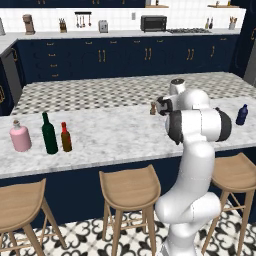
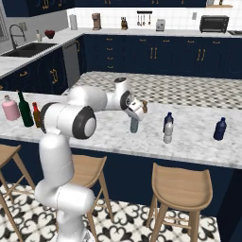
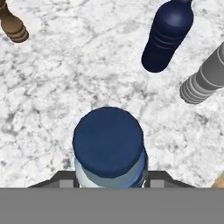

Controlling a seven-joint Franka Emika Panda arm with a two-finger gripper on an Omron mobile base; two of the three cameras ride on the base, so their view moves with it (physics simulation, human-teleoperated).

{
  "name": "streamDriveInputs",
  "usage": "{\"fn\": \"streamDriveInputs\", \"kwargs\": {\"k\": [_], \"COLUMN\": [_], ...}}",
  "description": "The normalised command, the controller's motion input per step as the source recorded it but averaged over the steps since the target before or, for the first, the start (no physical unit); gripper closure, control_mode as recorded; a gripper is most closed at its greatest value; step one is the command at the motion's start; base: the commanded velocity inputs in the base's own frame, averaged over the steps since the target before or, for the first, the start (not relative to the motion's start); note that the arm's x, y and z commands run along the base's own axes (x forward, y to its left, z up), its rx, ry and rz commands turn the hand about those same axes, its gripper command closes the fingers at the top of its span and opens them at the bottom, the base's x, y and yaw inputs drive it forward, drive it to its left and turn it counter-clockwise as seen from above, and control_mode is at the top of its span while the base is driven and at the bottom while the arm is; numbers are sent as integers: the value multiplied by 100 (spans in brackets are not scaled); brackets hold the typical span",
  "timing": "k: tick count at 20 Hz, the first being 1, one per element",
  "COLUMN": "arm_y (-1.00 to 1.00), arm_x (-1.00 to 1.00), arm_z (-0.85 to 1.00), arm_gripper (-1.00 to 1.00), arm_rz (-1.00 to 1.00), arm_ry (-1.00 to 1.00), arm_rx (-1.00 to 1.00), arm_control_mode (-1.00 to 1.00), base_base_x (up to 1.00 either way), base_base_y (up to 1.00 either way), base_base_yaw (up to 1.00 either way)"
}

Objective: Move the plastic bottles in the middle to the plastics group, and the glass bottles in the middle to the glass group.

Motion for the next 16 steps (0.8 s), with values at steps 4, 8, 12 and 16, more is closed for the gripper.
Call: {"fn": "streamDriveInputs", "kwargs": {"k": [4, 8, 12, 16], "arm_y": [-55, -38, -20, -9], "arm_x": [-4, 0, 0, 0], "arm_z": [0, -1, -2, -18], "arm_gripper": [100, 100, 100, 100], "arm_rz": [-11, -8, -5, -6], "arm_ry": [0, 0, 0, 0], "arm_rx": [0, 0, -1, -8], "arm_control_mode": [-100, -100, -100, -100], "base_base_x": [0, 0, 0, 0], "base_base_y": [0, 0, 0, 0], "base_base_yaw": [0, 0, 0, 0]}}
